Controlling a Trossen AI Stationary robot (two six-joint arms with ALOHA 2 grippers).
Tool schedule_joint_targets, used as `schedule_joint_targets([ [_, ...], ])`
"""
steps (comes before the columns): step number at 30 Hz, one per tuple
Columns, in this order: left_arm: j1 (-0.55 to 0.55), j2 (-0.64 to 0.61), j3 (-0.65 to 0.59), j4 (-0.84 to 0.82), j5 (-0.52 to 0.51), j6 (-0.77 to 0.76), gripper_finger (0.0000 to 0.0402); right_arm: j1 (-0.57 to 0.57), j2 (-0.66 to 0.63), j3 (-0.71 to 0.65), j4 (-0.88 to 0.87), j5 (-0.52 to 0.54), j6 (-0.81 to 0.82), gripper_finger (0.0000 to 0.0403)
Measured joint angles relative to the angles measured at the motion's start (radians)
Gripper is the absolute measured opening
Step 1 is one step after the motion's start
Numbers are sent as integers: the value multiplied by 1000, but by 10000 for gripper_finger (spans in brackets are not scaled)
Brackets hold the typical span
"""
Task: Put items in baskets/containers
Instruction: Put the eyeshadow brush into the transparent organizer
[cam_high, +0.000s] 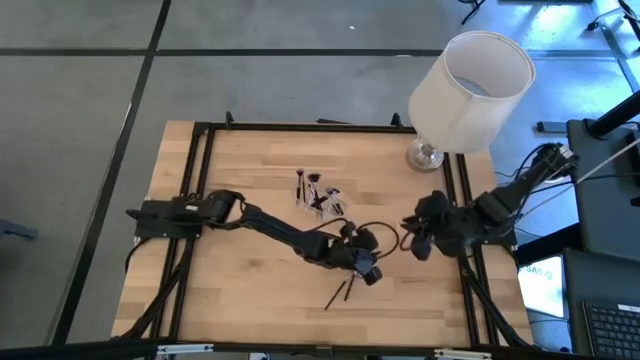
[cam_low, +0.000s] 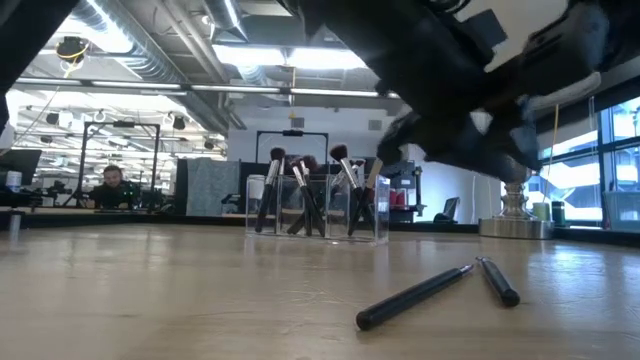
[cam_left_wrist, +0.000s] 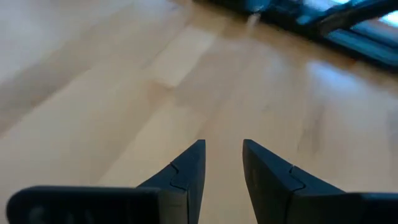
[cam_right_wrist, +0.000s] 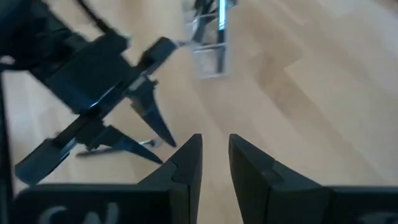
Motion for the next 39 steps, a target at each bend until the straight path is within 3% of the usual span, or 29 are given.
schedule_joint_targets([
  [8,-23,6,2,-75,-6,-45,102,102,-6,25,-8,54,22,79],
  [11,-23,6,2,-117,38,-112,102,117,-6,36,-8,74,5,79],
  [24,-10,46,3,-217,168,-170,102,120,-21,40,-8,123,-23,79],
  [31,-8,46,3,-235,179,-172,100,120,-24,40,-6,124,-23,79],
  [39,-17,46,6,-337,154,-173,24,120,-24,40,-3,124,-19,79],
])
